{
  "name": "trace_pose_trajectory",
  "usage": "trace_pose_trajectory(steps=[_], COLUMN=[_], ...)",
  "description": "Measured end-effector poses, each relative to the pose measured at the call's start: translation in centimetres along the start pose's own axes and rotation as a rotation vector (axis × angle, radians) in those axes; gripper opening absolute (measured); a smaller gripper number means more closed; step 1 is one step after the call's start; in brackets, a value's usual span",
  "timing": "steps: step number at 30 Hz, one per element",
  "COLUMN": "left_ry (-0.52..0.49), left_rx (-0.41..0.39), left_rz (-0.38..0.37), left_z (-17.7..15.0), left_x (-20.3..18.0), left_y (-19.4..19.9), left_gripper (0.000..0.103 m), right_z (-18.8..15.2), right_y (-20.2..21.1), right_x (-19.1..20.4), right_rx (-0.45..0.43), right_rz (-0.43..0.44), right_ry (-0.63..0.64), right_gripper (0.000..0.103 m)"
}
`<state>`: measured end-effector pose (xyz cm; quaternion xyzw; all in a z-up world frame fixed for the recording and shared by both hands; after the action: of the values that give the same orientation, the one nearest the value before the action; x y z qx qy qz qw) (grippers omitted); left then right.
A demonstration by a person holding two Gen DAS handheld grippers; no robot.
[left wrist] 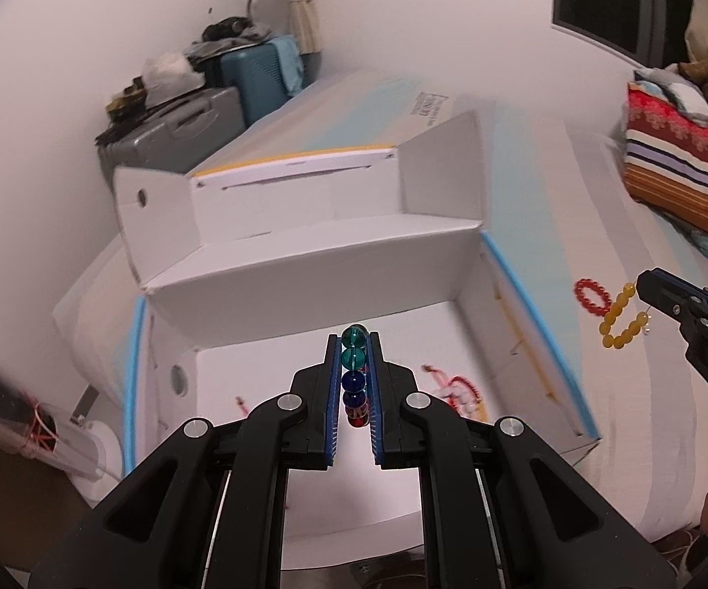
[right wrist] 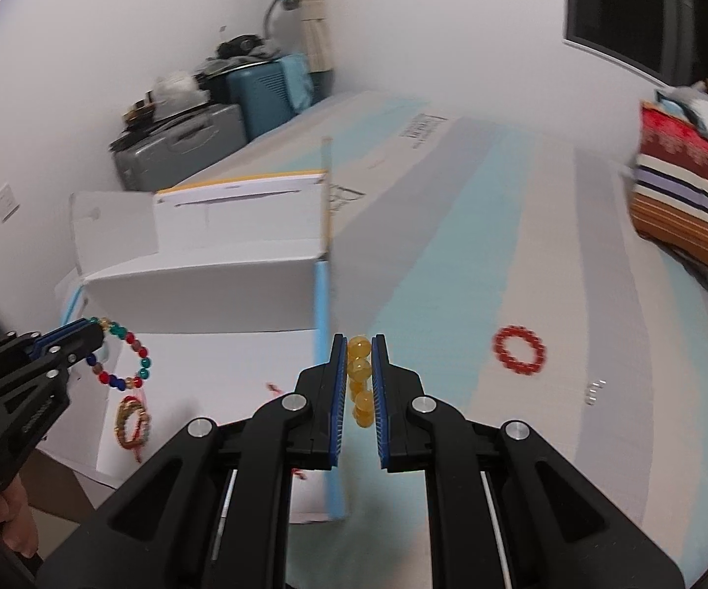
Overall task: Organize jewelry
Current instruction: 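Carry both bracelets into the white box and open both tools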
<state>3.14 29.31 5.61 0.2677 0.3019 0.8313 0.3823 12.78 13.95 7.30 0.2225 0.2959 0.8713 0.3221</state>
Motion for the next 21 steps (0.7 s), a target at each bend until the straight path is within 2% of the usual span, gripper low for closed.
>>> trace_pose_trajectory(steps=[12,21], left_ry=[0.044,0.053], left_rx=[0.069,0.152], left_rz=[0.026,0.039], left_z=[-2.6,-5.1], left_x=[4.1,5.2], left_y=[-3.3,-6.9], left_gripper=[0.009,0.009], right_z=[-1.7,-4.2], right_y=[-5.1,-9.6], right_x=[6.2,7.3], right_rx=[0.076,0.156], right_rz=[0.046,0.067], right_ry=[0.070,0.064], right_gripper=[0.009,0.009])
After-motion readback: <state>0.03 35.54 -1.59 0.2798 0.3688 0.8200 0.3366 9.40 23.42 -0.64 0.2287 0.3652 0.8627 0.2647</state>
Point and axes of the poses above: each gripper's, at about its wrist camera, not at the fingertips, and y roughly against the way its jaws point, x to its left, z to its top, the point moved 9 cm from there along -y, roughly the way its jaws point, and after that the axes turned 14 degrees about z, right-handed, at the moved point
